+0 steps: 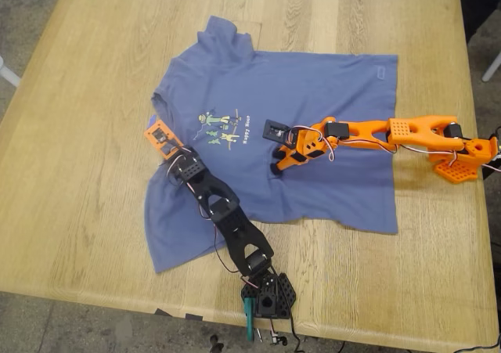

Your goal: Fold a T-shirt

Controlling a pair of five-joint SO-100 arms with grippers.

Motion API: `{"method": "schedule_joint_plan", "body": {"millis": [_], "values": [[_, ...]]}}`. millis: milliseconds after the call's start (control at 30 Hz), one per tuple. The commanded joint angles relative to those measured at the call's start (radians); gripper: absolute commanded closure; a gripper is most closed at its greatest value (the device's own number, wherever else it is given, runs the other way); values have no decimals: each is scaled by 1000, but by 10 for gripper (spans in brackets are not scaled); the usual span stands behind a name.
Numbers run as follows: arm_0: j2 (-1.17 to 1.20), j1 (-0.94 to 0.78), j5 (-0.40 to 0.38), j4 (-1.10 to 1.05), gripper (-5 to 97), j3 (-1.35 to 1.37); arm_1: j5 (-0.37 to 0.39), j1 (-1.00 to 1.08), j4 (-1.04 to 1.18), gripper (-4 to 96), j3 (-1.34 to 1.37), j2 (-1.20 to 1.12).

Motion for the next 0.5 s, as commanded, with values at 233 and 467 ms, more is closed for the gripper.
{"method": "schedule_joint_plan", "body": {"millis": [233,467], "values": [[368,34,-9,-3,918,153,-3,-6,98,802,9,-5],[474,37,-12,-6,918,249,-9,-12,104,828,17,-18]]}}
